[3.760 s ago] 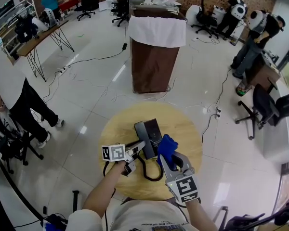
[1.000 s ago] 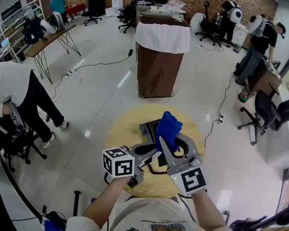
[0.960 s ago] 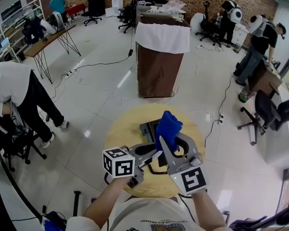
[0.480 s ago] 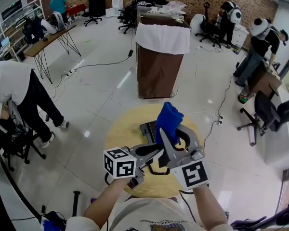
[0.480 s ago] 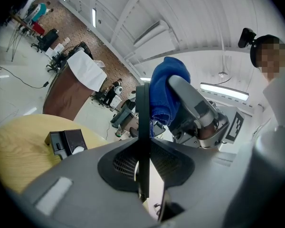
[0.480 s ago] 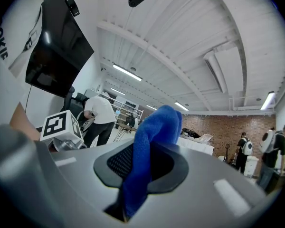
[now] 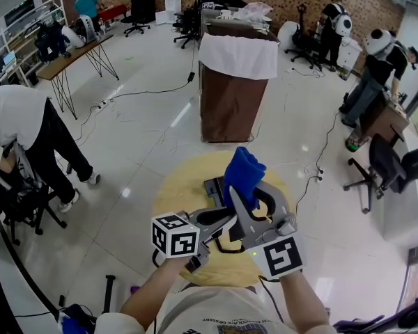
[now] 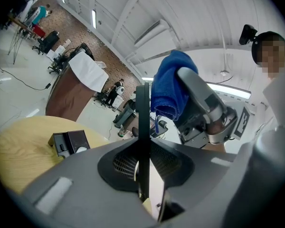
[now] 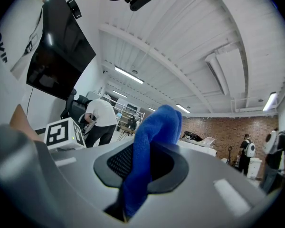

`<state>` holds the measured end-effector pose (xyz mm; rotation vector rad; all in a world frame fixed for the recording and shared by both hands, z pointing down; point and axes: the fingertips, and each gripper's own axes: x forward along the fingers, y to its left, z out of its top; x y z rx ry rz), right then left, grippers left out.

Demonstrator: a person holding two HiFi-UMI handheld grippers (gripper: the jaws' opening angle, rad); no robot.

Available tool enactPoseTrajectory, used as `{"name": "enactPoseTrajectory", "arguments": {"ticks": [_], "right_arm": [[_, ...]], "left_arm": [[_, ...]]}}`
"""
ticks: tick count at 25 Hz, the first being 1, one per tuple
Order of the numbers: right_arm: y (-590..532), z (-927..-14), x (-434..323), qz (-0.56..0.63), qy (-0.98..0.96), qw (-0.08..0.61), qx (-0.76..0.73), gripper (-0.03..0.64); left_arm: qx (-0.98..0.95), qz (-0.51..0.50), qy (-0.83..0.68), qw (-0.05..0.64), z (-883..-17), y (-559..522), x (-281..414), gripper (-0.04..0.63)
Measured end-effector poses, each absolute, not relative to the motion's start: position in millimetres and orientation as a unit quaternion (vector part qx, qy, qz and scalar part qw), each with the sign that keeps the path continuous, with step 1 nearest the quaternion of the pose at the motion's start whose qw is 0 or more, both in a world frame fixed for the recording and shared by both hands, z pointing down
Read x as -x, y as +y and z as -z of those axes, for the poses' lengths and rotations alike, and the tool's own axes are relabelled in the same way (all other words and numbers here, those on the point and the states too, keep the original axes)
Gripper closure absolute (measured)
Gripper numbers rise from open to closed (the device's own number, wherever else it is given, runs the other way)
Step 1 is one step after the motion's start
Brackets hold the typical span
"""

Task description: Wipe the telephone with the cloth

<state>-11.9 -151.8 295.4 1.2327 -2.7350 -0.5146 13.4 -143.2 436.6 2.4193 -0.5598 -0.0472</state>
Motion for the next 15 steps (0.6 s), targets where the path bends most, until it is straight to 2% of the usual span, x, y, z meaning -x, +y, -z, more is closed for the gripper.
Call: {"name": "enactPoseTrajectory", "arguments": {"ticks": [3, 15], "right_arm": [[-138.6, -294.5, 29.4, 0.154, -0.911, 0.033, -0.381, 0.555], [-130.4, -327.6, 58.6, 0.119, -0.929, 0.073, -0.343, 0.555]], "left_arm": [[-0.923, 0.01, -0.216, 0.317, -439.1, -144.8, -16.0, 0.535], [-0.93, -0.019, -0.232, 0.286, -441.6, -145.6, -18.5, 0.535]]}}
